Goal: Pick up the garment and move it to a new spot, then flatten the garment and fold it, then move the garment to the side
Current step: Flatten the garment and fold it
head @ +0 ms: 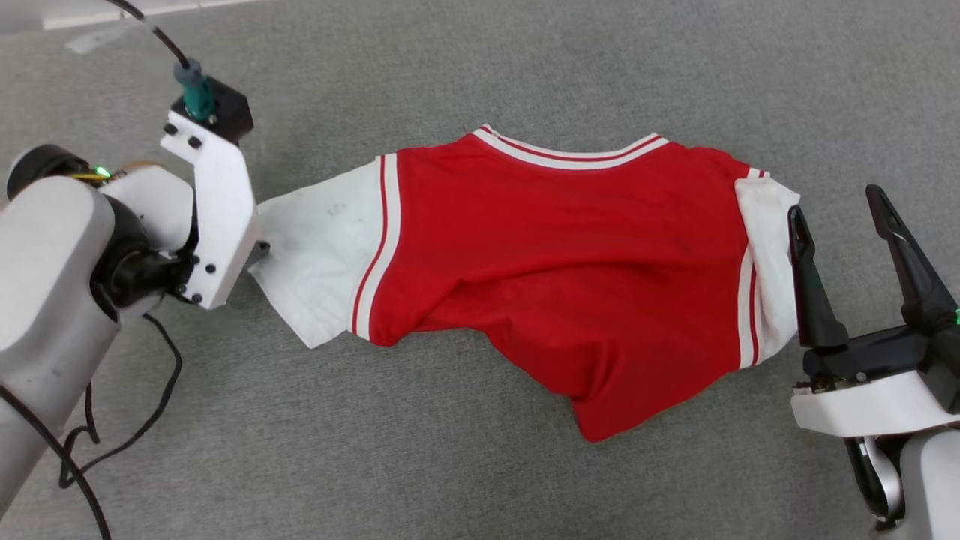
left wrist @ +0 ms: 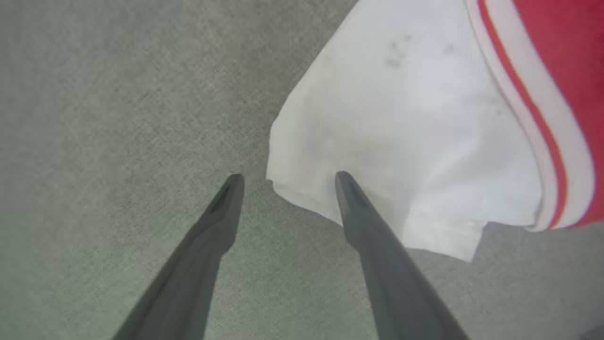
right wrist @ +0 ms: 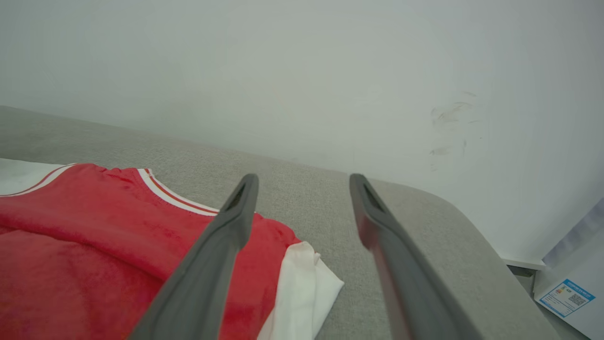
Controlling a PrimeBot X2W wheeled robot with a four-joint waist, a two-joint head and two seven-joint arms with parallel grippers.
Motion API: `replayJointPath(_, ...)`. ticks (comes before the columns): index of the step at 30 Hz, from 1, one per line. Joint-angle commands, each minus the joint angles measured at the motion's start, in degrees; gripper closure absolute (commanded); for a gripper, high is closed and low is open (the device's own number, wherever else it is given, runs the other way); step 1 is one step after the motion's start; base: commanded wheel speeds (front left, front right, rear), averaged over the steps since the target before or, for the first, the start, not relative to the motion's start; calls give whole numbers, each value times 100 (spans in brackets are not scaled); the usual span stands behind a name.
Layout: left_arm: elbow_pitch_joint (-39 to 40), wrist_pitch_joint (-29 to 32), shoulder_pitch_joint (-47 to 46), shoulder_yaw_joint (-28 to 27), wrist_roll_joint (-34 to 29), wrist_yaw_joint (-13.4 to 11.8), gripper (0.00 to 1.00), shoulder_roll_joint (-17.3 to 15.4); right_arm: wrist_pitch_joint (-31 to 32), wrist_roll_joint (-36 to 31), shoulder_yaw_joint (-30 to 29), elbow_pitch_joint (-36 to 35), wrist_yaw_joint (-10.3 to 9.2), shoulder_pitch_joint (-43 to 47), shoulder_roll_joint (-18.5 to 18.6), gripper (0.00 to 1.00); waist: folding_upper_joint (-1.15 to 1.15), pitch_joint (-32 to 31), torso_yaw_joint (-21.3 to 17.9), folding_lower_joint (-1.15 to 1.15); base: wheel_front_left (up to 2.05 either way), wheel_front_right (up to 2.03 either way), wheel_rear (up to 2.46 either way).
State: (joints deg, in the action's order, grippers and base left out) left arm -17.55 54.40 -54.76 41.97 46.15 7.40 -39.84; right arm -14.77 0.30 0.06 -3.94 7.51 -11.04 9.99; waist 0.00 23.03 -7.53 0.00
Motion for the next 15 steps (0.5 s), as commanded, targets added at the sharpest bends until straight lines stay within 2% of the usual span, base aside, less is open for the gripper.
replayJointPath(1, -63, 87, -65, 140, 104, -1, 0, -47, -26, -49, 16, 25, -4, -102, -50, 0, 0, 86, -65, 0, 0, 0, 0)
replayJointPath(5, -244, 52, -26, 484, 212, -1, 0, -62, -32, -63, 30, 103, -4, -167, -70, 0, 0, 132, -92, 0, 0, 0, 0)
replayJointPath(6, -291, 51, 4, 589, 220, -1, 14, -65, -34, -69, 26, 121, -4, -182, -72, 0, 0, 127, -89, 0, 0, 0, 0)
replayJointPath(7, -300, 10, -10, 703, 194, -1, 100, -84, -36, -78, 19, 143, -4, -190, -74, 0, 0, 115, -81, 0, 0, 0, 0)
replayJointPath(15, -589, -434, -184, 895, 403, -2, 100, -359, -43, -121, -96, 287, -4, -85, -57, 0, 0, -140, 123, 0, 0, 0, 0)
